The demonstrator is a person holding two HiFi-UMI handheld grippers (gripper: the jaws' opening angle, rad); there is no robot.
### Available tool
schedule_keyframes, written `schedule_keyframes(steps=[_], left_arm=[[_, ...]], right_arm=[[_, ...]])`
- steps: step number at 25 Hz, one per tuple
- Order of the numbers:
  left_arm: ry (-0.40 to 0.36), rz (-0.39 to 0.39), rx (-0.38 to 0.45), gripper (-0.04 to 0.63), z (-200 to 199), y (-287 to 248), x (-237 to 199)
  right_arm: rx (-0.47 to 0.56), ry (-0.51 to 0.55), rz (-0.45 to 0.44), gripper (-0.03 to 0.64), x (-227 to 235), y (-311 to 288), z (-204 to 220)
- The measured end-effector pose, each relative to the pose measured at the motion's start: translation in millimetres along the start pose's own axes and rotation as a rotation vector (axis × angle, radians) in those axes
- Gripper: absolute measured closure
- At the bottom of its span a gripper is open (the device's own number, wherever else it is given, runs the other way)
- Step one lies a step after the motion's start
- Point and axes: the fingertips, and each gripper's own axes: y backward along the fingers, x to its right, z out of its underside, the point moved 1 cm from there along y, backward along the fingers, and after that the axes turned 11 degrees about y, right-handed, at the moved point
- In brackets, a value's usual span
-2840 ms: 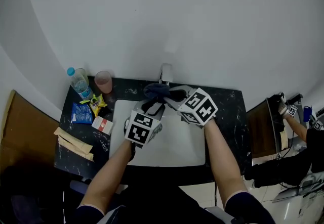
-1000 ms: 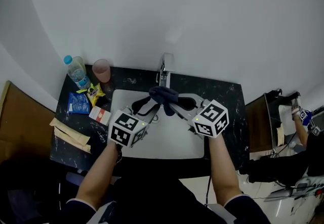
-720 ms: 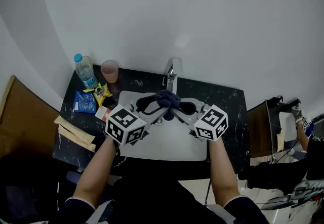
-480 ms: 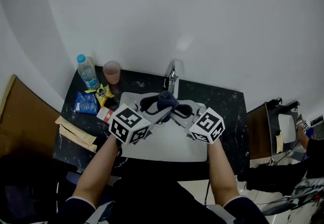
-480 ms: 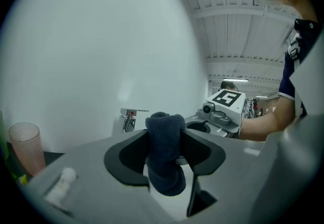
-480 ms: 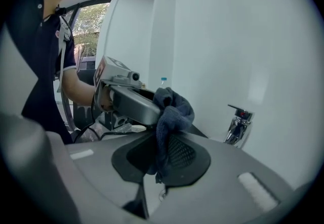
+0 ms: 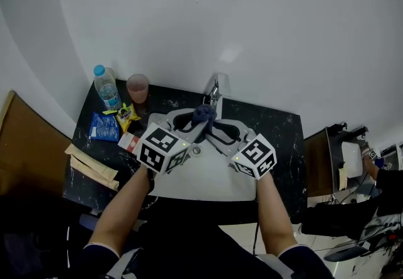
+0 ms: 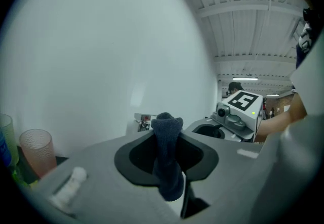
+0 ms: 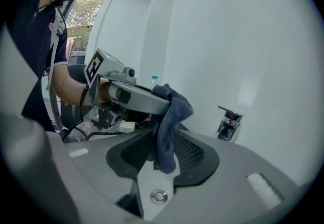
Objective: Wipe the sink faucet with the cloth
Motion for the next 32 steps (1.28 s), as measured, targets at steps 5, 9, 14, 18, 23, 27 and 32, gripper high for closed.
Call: schedule_keyframes(steps=[5, 9, 14, 18, 23, 27, 32], left_arm=[[0.019, -0.056, 0.045, 0.518, -24.1, -8.7, -36.4], [0.022, -0.076, 0.106, 0.517, -51.6, -27.3, -53.2], [0.032, -0.086, 0.191, 0.517, -92.7, -56.0, -64.8], [0.063, -0.066, 0.199, 0.517, -98.1, -77.6, -69.0], [0.114, -0.09, 0.157, 0.517, -72.2, -96.4, -81.0], [0.151, -0.114, 0.136, 0.517, -52.7, -102.3, -91.9], [0.215, -0.142, 0.103, 0.518, -26.8, -105.4, -106.9]], right_arm=[[-0.016, -0.042, 0.096, 0.485, 19.2, 7.4, 2.4], [-0.038, -0.041, 0.139, 0.499, 29.6, 1.3, 0.0], [-0.066, -0.073, 0.173, 0.499, 35.5, -4.2, 8.0], [-0.075, -0.092, 0.179, 0.502, 36.2, -6.8, 13.5], [-0.083, -0.107, 0.183, 0.526, 34.4, -8.4, 20.8], [-0.09, -0.106, 0.187, 0.542, 34.8, -8.0, 23.7], [-0.082, -0.119, 0.188, 0.545, 35.0, -5.9, 25.0]])
